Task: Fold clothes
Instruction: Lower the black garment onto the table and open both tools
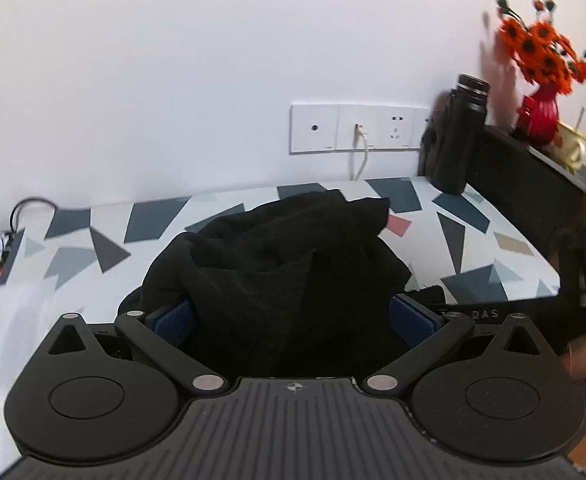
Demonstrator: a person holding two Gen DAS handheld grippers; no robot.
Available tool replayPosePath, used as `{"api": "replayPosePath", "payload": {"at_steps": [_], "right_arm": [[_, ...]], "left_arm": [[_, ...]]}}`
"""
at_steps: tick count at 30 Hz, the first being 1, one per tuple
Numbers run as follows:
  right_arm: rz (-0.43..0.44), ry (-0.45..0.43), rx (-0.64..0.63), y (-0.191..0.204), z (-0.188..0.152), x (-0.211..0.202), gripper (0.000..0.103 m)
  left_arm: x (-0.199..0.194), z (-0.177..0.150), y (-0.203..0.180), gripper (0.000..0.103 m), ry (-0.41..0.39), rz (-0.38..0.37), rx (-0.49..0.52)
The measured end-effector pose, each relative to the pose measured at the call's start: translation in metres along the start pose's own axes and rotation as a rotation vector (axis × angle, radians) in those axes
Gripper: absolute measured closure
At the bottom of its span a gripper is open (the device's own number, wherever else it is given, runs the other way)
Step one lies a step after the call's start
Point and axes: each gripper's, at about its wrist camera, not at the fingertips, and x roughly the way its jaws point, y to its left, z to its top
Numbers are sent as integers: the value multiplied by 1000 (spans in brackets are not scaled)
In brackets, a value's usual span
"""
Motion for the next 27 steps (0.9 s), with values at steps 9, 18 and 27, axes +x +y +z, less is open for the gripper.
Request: {"api": "replayPosePath", "payload": {"at_steps": [9, 18, 27], "right_arm": [[-49, -7, -35, 7, -9, 3, 1], [-49, -8, -2, 5, -16, 1, 1], [-54, -2, -80, 13, -16, -5, 1]], "left_arm": [[4, 19, 17, 0, -22, -11, -69], [24, 18, 28, 0, 73, 28, -124], [53, -8, 49, 0, 192, 6, -197]]}}
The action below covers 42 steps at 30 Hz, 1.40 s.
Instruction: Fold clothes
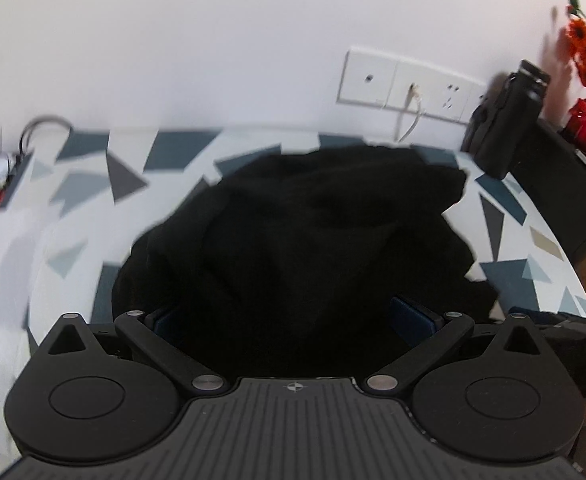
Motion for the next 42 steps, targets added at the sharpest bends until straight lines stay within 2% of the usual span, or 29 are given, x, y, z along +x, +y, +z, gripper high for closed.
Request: {"api": "replayPosePath", "payload": {"at_steps": [2, 3, 5, 7, 10, 11, 15, 20, 23, 28, 33, 35, 42], "right_arm": [[16, 9, -5, 0, 4, -3, 1], [25, 14, -7, 0, 6, -5, 1], [41, 24, -11, 0, 10, -8, 1], [75, 10, -9, 1, 20, -16, 1], [136, -22, 27, 0, 38, -28, 1], [149, -29, 42, 1, 45, -31, 1], [184, -38, 73, 7, 65, -37, 1], [191, -29, 92, 24, 73, -40, 1], [175, -32, 129, 32, 72, -46, 1], [93, -82, 166, 42, 71, -72, 1], [5, -129, 156, 56, 74, -104, 1], [-17, -150, 148, 63, 79, -113, 1], [-15, -249, 225, 85, 120, -138, 1]], "left_arm": [[6, -5, 8, 4, 38, -34, -30], [9, -8, 12, 11, 59, -53, -43], [7, -12, 18, 28, 61, -75, -53], [0, -11, 26, 66, 47, -80, -65], [-15, -6, 46, 86, -7, -127, -142], [-22, -4, 54, 89, -36, -135, -168], [-49, 5, 85, 90, -171, -100, -230], [-66, 5, 128, 90, -236, -71, -310], [-68, -1, 155, 90, -260, -69, -354], [-62, -7, 207, 90, -281, -61, -447], [-53, -5, 244, 90, -314, -83, -461], [-50, -5, 255, 90, -323, -93, -469], [-50, -5, 292, 90, -375, -99, -496]]}}
